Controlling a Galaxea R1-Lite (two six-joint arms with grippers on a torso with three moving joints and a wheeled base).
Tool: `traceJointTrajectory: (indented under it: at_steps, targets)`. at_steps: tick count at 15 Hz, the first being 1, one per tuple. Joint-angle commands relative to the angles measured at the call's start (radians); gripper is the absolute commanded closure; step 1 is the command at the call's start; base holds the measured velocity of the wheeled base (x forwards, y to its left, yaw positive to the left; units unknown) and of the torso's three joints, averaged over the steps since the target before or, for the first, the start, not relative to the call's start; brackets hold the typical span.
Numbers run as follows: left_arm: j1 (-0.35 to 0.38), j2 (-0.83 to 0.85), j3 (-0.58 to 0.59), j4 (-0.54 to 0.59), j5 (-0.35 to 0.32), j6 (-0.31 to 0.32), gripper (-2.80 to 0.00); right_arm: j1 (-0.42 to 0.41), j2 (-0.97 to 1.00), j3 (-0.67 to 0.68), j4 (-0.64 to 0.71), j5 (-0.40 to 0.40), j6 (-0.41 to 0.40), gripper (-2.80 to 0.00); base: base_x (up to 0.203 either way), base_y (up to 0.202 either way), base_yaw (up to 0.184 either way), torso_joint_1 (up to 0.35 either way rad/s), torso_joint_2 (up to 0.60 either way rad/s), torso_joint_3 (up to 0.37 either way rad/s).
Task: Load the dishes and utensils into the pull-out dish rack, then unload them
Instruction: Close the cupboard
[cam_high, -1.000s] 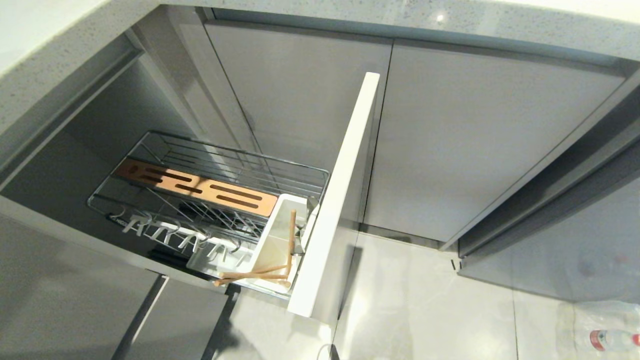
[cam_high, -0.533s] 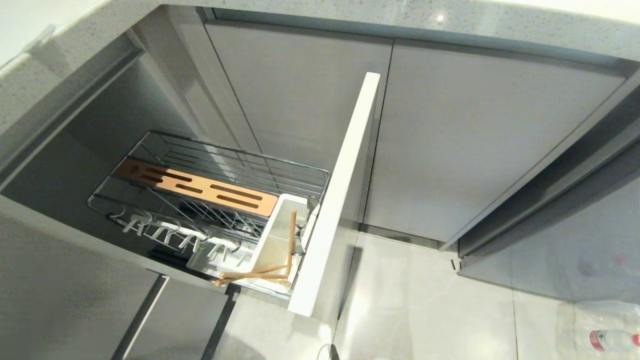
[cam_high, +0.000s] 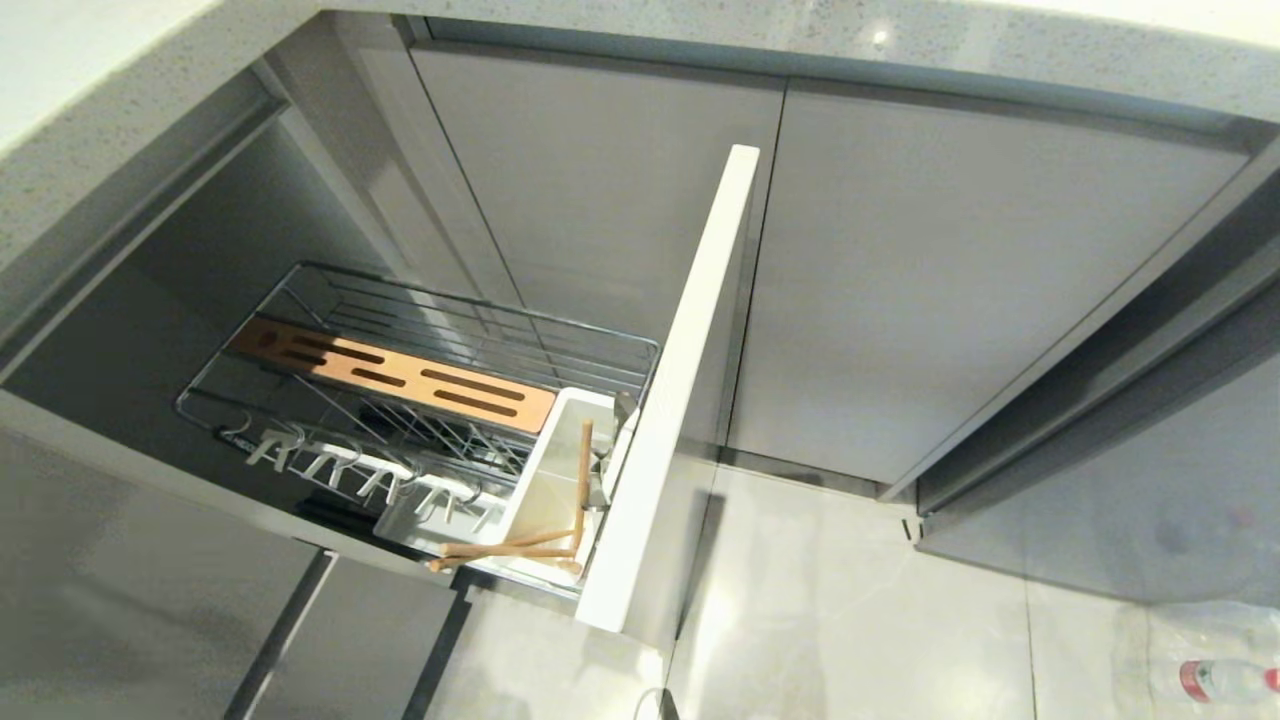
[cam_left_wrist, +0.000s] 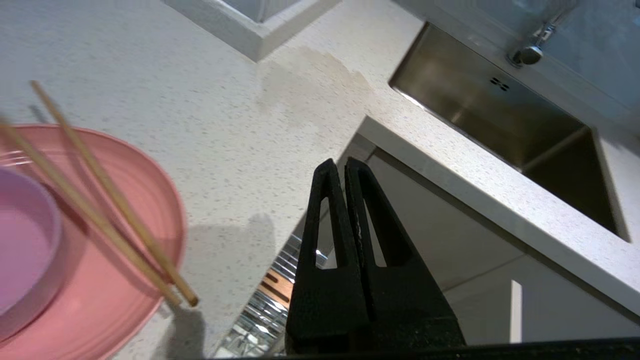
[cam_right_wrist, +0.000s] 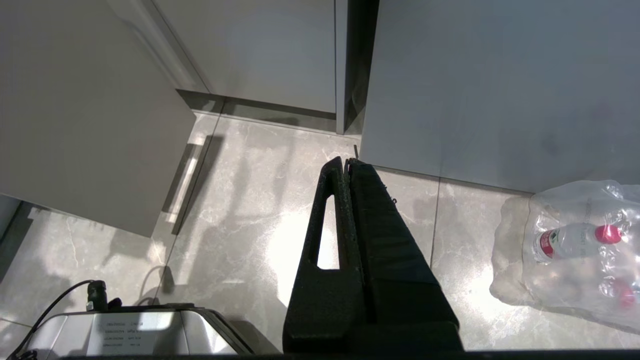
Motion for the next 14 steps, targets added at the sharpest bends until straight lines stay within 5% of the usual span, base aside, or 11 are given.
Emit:
traceJointTrajectory:
  at_steps: [1, 14]
  targets:
    - [0.020, -0.009, 0.003, 0.005, 0.002, -0.001, 0.00, 0.000, 0.000, 0.002, 0.000, 0.000, 0.000, 0.00, 0.000, 0.000, 0.000, 0.000, 0.00, 0.000]
    - [0.020, -0.042, -0.030, -0.005, 0.000, -0.017, 0.00, 0.000, 0.000, 0.002, 0.000, 0.000, 0.000, 0.00, 0.000, 0.000, 0.000, 0.000, 0.00, 0.000]
